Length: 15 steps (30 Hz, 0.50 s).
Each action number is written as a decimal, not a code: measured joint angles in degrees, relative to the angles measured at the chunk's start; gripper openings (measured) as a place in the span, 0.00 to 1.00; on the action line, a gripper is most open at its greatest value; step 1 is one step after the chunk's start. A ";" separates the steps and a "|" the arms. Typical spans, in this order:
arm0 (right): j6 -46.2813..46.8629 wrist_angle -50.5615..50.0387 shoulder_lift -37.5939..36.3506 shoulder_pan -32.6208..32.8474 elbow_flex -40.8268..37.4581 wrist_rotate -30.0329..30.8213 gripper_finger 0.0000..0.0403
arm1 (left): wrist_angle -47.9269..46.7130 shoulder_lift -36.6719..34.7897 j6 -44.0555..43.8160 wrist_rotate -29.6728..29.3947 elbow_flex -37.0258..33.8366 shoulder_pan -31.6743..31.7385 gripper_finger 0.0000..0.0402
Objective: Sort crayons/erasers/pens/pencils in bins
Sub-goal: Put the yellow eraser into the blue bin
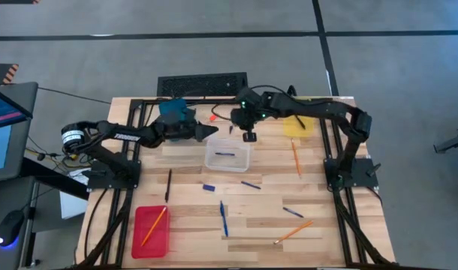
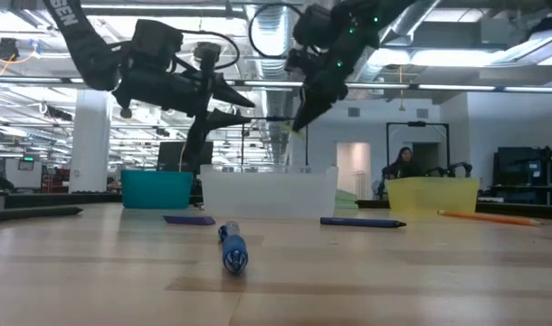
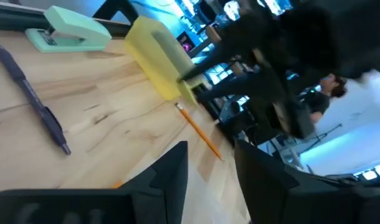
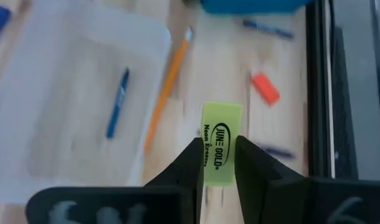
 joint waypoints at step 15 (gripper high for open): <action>-0.28 5.49 0.19 3.95 -0.04 2.25 0.20 | -2.32 6.52 -1.85 0.53 6.21 -0.49 0.29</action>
